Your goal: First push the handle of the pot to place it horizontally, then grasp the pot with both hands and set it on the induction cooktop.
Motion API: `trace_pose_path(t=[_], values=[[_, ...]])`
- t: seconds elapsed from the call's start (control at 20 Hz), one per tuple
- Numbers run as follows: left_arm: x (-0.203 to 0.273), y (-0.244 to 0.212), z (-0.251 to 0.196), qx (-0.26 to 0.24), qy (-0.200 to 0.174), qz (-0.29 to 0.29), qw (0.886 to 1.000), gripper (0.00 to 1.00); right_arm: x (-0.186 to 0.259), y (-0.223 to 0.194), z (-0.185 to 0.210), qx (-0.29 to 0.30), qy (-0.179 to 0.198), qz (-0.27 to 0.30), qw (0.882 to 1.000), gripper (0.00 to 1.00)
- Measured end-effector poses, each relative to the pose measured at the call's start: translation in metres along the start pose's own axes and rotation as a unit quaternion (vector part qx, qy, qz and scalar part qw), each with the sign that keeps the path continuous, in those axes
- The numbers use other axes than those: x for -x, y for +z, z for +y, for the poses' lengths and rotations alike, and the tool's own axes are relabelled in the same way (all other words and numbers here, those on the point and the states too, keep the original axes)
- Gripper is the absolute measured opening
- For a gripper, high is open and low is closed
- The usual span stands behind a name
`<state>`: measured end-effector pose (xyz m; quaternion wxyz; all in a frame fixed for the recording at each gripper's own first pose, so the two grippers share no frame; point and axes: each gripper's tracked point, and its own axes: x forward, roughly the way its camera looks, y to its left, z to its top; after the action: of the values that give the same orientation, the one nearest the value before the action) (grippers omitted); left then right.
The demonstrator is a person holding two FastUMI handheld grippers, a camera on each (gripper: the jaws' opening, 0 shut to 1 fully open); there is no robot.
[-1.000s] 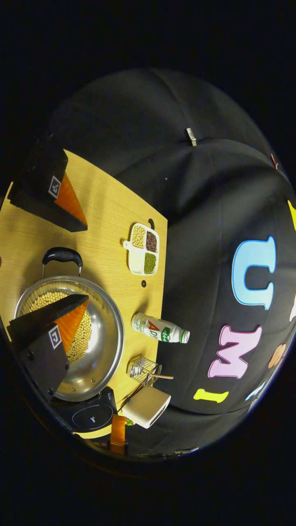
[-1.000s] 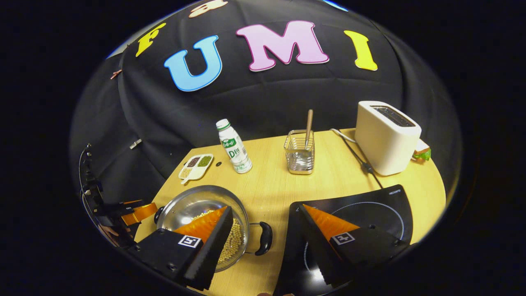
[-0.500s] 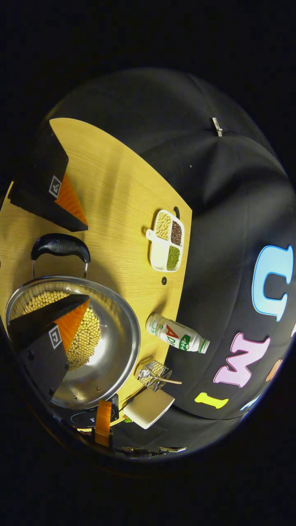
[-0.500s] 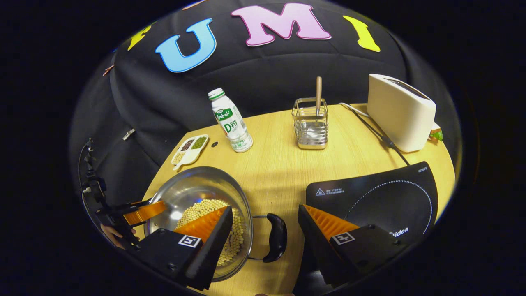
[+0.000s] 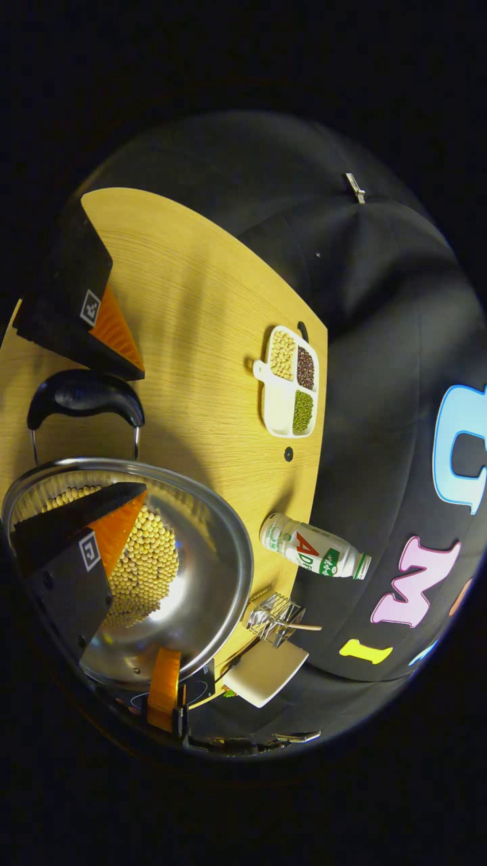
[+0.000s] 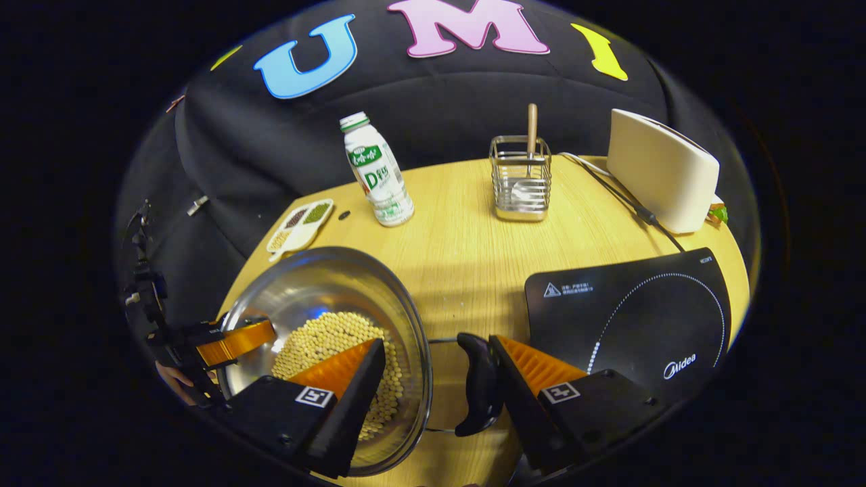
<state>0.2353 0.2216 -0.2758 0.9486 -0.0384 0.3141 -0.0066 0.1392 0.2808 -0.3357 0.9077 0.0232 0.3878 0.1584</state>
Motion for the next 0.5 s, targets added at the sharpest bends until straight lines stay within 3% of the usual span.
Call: trace_pose_path(t=[0.1, 0.15, 0.2, 0.35, 0.5], values=[[-0.003, -0.003, 0.002, -0.003, -0.001, 0.007, 1.0, 0.92, -0.005, -0.006, 0.002, 0.008, -0.006, 0.003, 1.0, 0.98], [-0.003, -0.002, 0.004, -0.005, 0.001, 0.006, 1.0, 0.92, -0.007, -0.012, 0.003, 0.012, -0.007, 0.009, 1.0, 0.86], [-0.003, -0.002, 0.008, -0.007, 0.002, 0.006, 1.0, 0.9, -0.01, -0.02, 0.002, 0.015, -0.008, 0.022, 1.0, 0.94], [-0.002, -0.004, 0.012, -0.011, -0.005, 0.005, 1.0, 0.86, -0.01, -0.037, 0.003, 0.008, -0.017, 0.037, 0.999, 0.77], [-0.001, -0.004, 0.014, -0.012, -0.009, 0.006, 1.0, 0.82, -0.014, -0.034, 0.002, 0.008, -0.02, 0.035, 0.999, 0.73]])
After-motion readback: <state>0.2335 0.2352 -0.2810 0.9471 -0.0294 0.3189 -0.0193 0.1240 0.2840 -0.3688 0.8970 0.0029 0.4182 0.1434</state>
